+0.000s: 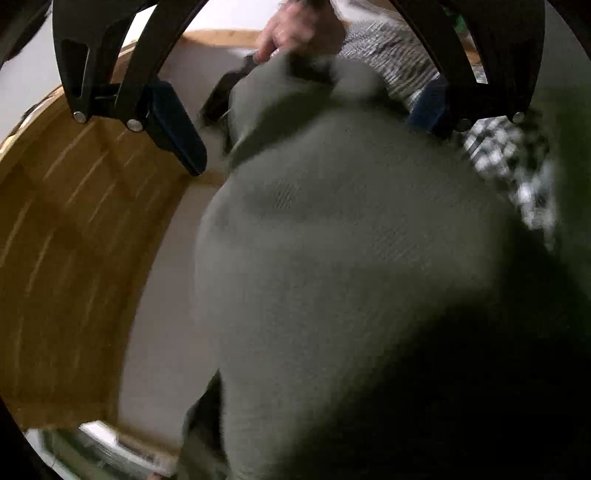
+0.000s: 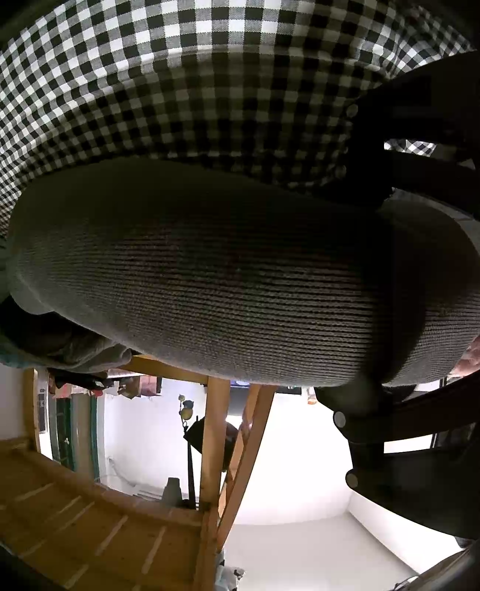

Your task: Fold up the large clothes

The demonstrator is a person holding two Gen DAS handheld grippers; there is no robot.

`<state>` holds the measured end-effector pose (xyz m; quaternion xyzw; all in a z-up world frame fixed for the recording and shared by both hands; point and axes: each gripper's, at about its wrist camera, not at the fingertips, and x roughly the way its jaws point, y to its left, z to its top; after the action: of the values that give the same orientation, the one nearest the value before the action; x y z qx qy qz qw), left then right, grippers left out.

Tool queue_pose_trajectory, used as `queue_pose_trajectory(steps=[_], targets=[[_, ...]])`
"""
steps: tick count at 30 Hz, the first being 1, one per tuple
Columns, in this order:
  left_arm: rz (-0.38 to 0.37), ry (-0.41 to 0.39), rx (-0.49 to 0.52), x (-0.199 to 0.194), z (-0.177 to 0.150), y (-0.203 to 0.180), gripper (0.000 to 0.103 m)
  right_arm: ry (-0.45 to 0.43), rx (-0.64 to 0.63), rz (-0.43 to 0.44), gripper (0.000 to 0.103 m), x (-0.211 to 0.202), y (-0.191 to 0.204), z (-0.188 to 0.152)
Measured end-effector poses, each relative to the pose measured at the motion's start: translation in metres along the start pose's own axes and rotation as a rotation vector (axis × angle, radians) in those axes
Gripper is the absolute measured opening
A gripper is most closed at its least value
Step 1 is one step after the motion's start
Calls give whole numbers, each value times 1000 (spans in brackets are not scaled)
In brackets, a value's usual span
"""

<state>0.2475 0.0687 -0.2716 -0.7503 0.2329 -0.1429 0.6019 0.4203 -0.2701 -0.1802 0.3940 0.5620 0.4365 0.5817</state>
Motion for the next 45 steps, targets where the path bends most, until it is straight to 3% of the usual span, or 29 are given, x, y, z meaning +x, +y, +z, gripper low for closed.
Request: queue_pose_trajectory(steps=[1, 2, 5, 7, 9, 12, 15, 22, 25, 27, 29, 31, 33, 35, 36, 37, 42, 45], targets=[[1, -11, 16, -1, 4, -3, 98, 2, 3, 3, 69, -1, -2, 0], [50, -11, 30, -4, 8, -6, 98, 4, 2, 3, 69, -1, -3, 0], [165, 61, -8, -10, -4, 0, 98, 9, 5, 6, 69, -4, -8, 1], [204, 114, 79, -13, -21, -2, 97, 10, 6, 8, 69, -3, -7, 1], [239, 104, 112, -10, -25, -7, 97, 8, 3, 6, 70, -4, -8, 1], [218, 83, 45, 0, -17, 4, 98, 9, 1, -1, 70, -5, -8, 1], [144, 102, -52, 11, -7, 28, 99, 4, 7, -17, 69, -5, -8, 0], [200, 88, -40, -12, -13, 14, 99, 3, 12, -6, 70, -6, -5, -1], [249, 41, 29, -17, -10, -9, 99, -4, 15, 50, 69, -8, 0, -2], [188, -20, 38, -31, 0, -27, 98, -12, 21, 88, 69, -10, 5, -1], [168, -55, 59, -44, 13, -36, 98, 3, 11, 32, 76, -5, 9, 2], [216, -53, 45, -51, 28, -34, 98, 56, 0, -32, 101, 12, 10, 4], [220, 0, -43, -50, 37, -17, 97, 72, -10, -124, 101, 33, 9, 6], [184, 12, -51, -54, 39, -16, 97, 33, 18, -90, 91, 36, 5, 10], [179, 19, -51, -58, 40, -18, 97, 19, 23, -65, 73, 33, 6, 11], [164, 20, -53, -64, 40, -21, 97, 1, 17, -16, 69, 26, 9, 11], [125, 25, -48, -78, 25, -22, 97, -137, 138, 223, 66, 7, 0, 14], [16, 58, -90, -89, 8, -14, 97, -163, 185, 295, 66, 7, -3, 14]])
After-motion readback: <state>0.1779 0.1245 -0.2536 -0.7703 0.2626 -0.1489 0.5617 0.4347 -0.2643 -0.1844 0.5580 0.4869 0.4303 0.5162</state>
